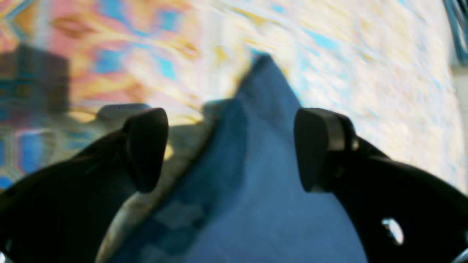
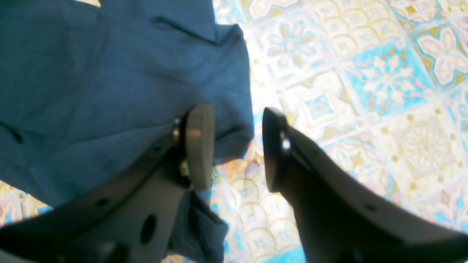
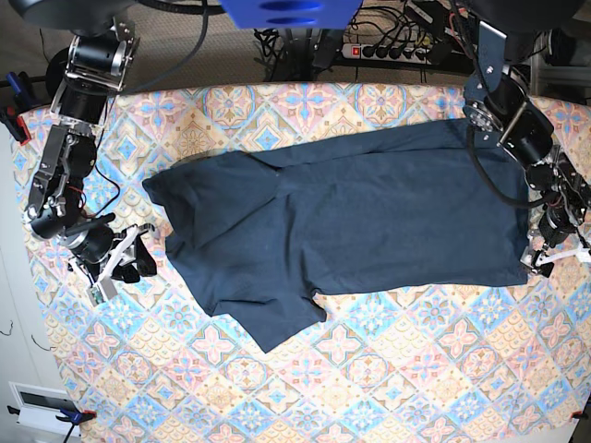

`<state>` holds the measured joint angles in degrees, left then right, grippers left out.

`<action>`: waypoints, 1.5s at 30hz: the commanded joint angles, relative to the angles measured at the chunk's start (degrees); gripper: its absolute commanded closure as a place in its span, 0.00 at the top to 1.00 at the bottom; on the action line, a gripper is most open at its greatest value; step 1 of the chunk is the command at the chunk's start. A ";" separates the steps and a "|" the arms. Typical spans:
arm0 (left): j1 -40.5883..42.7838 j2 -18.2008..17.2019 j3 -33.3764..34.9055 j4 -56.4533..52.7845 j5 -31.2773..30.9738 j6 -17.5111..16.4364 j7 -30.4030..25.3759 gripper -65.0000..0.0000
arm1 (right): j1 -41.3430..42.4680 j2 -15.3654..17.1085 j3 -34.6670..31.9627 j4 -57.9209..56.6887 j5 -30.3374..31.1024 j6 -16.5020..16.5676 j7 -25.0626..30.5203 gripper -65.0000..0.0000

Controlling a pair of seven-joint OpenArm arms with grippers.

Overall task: Layout the t-shirt on the table in an organized manner, then fold the t-shirt properly
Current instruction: 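Release the shirt and move both grippers to its long side edges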

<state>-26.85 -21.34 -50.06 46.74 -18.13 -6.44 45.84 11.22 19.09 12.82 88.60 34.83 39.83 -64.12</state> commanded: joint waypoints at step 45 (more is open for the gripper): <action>3.51 6.09 8.52 15.28 -2.66 -1.08 7.91 0.00 | 29.88 -3.58 -29.04 -46.18 -22.04 0.17 30.75 0.33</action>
<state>-21.89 -14.28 -41.69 60.82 -19.97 -7.16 54.30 38.68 15.33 -16.38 41.36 11.66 39.86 -34.70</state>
